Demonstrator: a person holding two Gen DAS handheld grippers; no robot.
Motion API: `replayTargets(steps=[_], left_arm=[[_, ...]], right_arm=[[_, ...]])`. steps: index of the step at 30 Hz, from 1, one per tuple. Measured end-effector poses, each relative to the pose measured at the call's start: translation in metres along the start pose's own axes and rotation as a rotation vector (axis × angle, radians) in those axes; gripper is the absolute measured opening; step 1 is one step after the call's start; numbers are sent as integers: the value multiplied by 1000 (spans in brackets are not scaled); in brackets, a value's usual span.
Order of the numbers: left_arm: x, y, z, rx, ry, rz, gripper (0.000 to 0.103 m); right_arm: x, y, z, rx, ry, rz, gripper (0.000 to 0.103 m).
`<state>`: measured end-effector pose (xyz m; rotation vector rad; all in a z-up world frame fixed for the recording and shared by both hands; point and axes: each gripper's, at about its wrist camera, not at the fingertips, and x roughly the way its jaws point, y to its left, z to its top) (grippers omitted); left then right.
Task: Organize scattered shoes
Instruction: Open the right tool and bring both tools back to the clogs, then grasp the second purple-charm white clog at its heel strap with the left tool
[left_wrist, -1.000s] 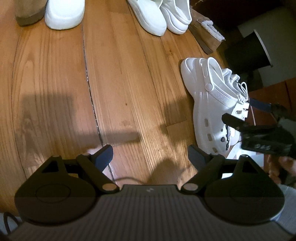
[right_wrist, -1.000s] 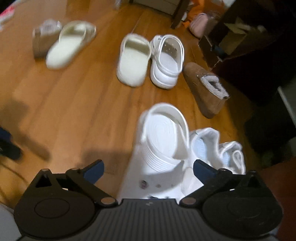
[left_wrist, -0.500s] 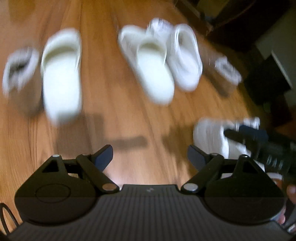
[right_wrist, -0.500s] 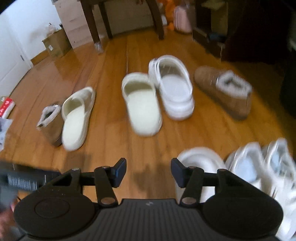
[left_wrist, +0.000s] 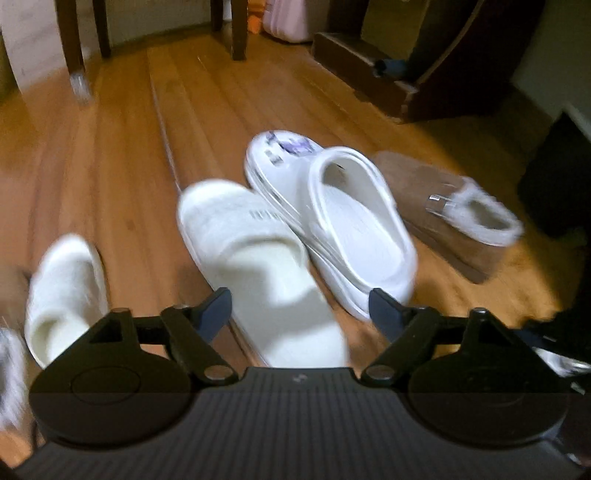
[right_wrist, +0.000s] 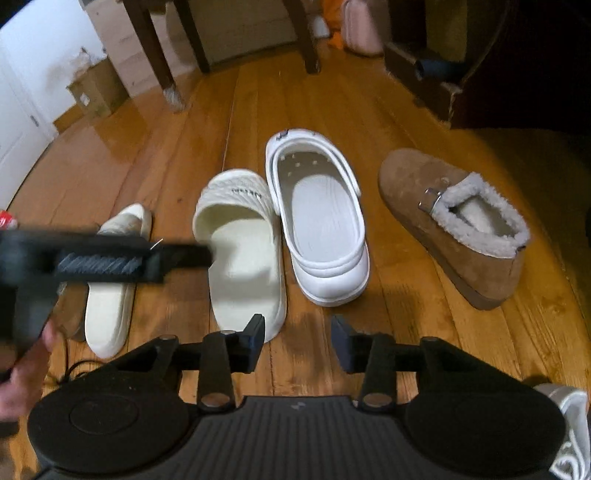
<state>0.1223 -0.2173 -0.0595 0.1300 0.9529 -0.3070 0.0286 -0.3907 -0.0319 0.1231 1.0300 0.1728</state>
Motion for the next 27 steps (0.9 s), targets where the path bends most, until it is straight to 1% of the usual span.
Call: replayTargets(steps=[1, 3, 5, 6, 7, 9, 10, 12, 14, 17, 18, 19, 21, 23, 25, 26, 27], left_arm=[[6, -3, 4, 14, -1, 21, 58], [16, -5, 11, 20, -4, 26, 58], [21, -3, 16, 15, -10, 15, 58], [23, -2, 19, 9, -15, -6, 60], [24, -2, 22, 11, -18, -28, 60], [27, -3, 26, 23, -21, -61, 61], [30, -5, 28, 30, -21, -63, 61], [38, -9, 32, 59, -27, -40, 59], [44, -12, 37, 77, -36, -17, 57], [57, -15, 47, 103, -48, 7, 52], [63, -18, 50, 119, -50, 14, 52], [65, -20, 51, 133, -56, 18, 52], [72, -31, 56, 188, -87, 41, 53], [81, -38, 59, 210, -83, 62, 54], [95, -46, 61, 221, -67, 98, 53], [98, -46, 61, 205, -76, 129, 44], [100, -45, 60, 168, -95, 156, 22]], right_arm=[[0, -2, 1, -11, 3, 1, 41], [-1, -2, 3, -49, 21, 15, 41], [2, -2, 7, -106, 42, 16, 42], [3, -2, 8, -133, 30, 1, 44], [6, -5, 9, -128, 20, 0, 50], [12, -13, 11, -106, 0, 4, 52], [16, -18, 12, -79, -1, 14, 52], [27, -29, 13, -18, -1, 35, 52], [34, -35, 15, 11, 2, 36, 52], [43, -45, 20, 73, 46, 25, 52], [41, -51, 20, 124, 36, 48, 52], [38, -55, 19, 164, 24, 93, 52], [35, -58, 19, 183, 13, 133, 52], [35, -56, 19, 167, 11, 130, 52], [37, -54, 20, 147, 23, 115, 52], [37, -54, 20, 148, 25, 115, 53], [37, -55, 20, 154, 22, 122, 53]])
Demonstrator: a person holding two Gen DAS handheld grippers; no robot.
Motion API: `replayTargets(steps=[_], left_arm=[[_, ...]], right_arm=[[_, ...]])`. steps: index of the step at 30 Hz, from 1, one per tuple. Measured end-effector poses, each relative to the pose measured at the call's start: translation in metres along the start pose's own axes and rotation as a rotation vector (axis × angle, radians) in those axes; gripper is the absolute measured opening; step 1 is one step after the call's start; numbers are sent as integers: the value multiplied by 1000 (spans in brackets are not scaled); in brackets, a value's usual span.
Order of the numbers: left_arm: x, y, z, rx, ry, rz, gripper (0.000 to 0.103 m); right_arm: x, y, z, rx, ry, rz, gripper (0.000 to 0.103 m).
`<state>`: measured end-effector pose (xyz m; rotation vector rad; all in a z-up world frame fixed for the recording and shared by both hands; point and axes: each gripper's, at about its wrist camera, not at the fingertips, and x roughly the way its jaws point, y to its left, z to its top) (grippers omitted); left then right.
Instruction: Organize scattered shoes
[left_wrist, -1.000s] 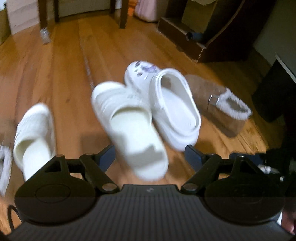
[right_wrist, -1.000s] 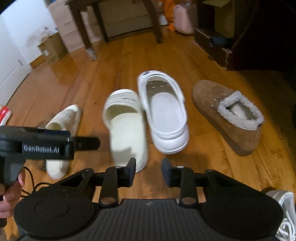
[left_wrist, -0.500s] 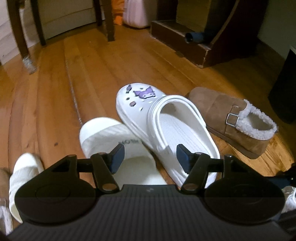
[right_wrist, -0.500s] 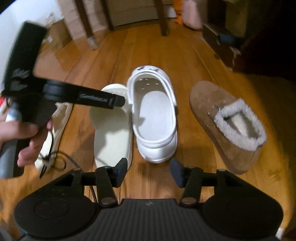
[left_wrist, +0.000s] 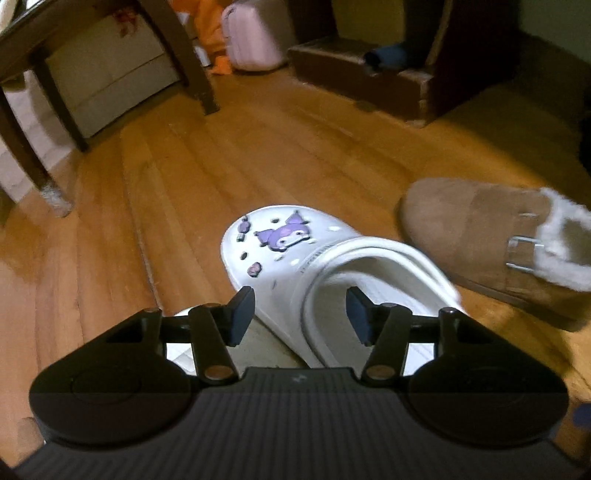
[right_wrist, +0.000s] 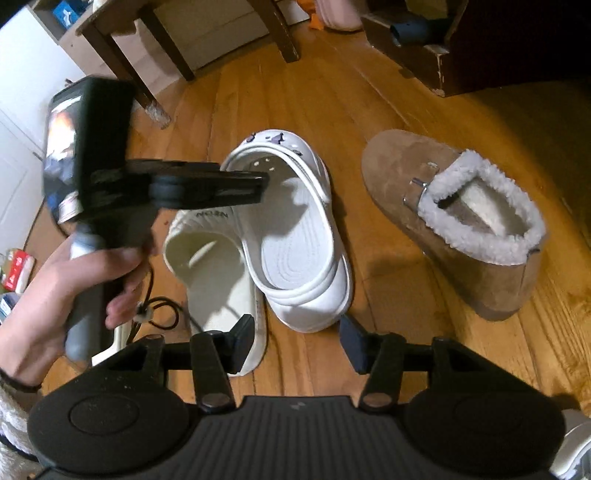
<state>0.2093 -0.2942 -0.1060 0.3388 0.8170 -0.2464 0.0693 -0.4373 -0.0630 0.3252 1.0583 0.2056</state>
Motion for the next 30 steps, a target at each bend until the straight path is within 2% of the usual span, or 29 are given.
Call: replayTargets(steps=[2, 3, 5, 14, 17, 19, 22, 30], left_arm=[[0, 3, -2, -61, -17, 10, 19], [-1, 2, -3, -75, -24, 29, 15], [-4, -1, -6, -68, -38, 54, 13], [-59, 31, -42, -235, -95, -58, 13], [-84, 42, -61, -260, -112, -94, 13], [-102, 48, -75, -270, -122, -105, 14], [-134, 55, -99, -274, -140, -119, 14], [-205, 60, -168, -294, -102, -153, 14]], right_arm=[[-1, -3, 2, 16, -9, 3, 60], [-2, -6, 3, 33, -21, 3, 60], [-4, -14, 5, 74, -40, 1, 60], [-37, -31, -8, 187, -100, 16, 60], [-60, -23, -18, 208, -154, 24, 60], [-76, -9, -26, 179, -192, 24, 62], [-86, 6, -38, 151, -188, 40, 68], [-90, 40, -80, 138, -129, 54, 68]])
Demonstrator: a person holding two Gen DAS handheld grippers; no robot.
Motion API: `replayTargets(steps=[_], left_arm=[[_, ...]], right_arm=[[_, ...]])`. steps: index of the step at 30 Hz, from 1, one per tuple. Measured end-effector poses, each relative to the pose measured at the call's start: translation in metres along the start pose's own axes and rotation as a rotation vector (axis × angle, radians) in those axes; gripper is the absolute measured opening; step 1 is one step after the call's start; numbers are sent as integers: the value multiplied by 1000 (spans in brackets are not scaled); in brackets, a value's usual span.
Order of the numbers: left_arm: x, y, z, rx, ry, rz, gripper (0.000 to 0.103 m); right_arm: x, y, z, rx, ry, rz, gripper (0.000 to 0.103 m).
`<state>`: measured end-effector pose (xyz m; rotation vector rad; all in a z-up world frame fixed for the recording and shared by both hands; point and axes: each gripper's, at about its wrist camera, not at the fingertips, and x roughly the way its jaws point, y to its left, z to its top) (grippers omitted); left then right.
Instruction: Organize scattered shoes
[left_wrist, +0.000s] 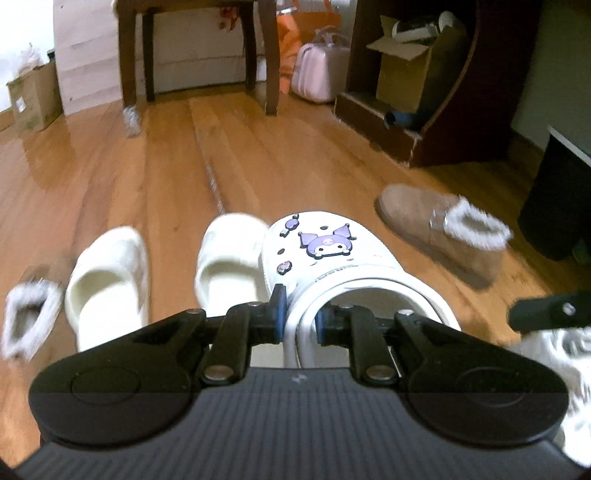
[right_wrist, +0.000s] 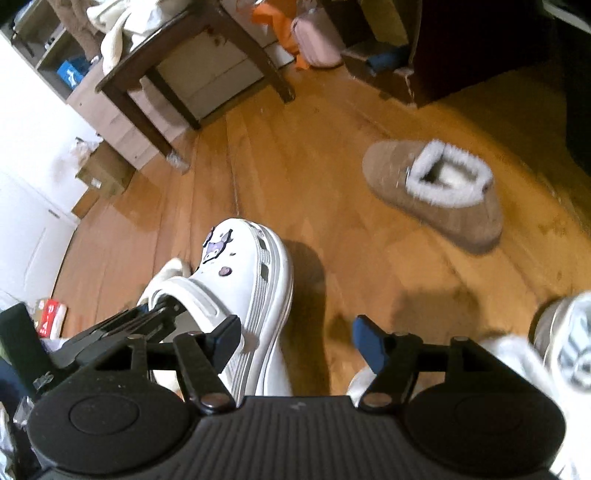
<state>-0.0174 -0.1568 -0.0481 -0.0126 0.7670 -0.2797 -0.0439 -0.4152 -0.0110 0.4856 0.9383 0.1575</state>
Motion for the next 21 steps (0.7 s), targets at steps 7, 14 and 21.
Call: replayTargets(steps=[7, 14, 21], left_arm=[[-45, 13, -53, -82, 63, 34, 15], [-55, 11, -88, -77, 131, 83, 15], [-53, 34, -122, -207, 474, -140, 47]], right_arm=[[-20, 37, -54, -165, 38, 9, 68], [-25, 68, -103, -320, 55, -9, 68], [-10, 69, -142, -358, 146, 18, 68]])
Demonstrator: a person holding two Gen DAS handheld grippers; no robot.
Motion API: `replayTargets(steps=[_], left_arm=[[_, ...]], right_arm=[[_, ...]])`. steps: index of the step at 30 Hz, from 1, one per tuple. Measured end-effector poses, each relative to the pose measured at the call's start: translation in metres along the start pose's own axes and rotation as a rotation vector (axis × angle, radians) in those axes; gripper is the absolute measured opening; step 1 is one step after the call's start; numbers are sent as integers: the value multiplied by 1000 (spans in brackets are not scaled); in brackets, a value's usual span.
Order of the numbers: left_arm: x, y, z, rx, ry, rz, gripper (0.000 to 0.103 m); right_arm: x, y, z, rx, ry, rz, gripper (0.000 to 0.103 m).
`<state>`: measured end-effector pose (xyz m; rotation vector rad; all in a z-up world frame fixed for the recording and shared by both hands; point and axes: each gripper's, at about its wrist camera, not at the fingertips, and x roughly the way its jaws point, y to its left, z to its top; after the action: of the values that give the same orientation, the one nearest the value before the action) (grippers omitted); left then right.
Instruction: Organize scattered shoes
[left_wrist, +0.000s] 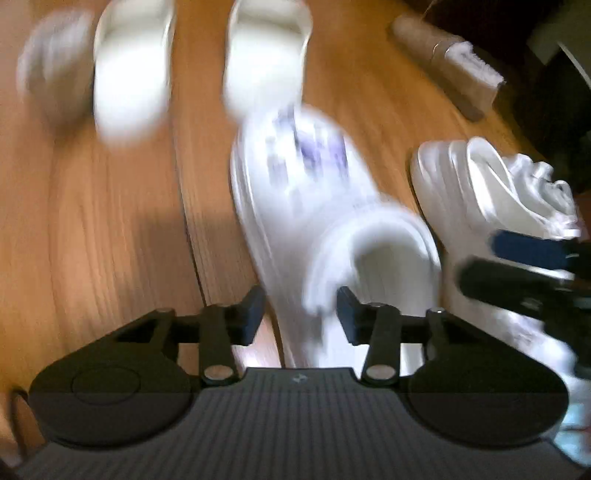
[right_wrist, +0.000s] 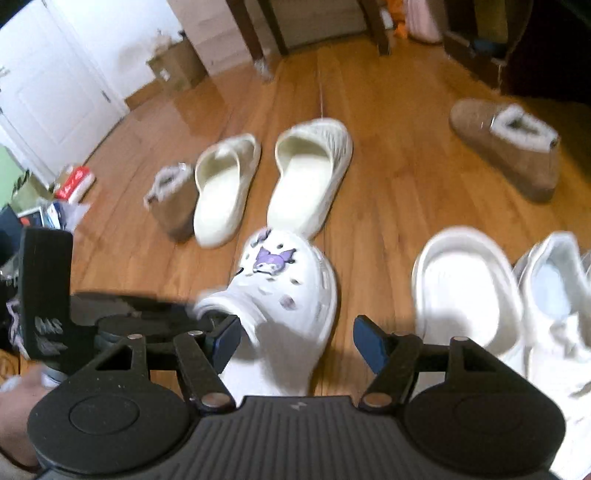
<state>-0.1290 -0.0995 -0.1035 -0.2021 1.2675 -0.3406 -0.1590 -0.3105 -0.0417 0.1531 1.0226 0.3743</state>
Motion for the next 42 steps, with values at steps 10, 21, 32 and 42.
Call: replayTargets(steps=[10, 21, 32, 42], left_arm=[[-13, 56, -9, -101, 40, -85, 65], [-20, 67, -16, -105, 34, -133, 71], [-8, 59, -25, -39, 61, -74, 77], [-4, 67, -25, -82, 59, -52, 78]], right_arm=[[-3, 74, -23, -513, -24, -144, 52], [35, 106, -20, -709, 41, -244, 30], [71, 99, -9, -666, 83, -273, 30], [101, 82, 9, -573, 108, -259, 39]])
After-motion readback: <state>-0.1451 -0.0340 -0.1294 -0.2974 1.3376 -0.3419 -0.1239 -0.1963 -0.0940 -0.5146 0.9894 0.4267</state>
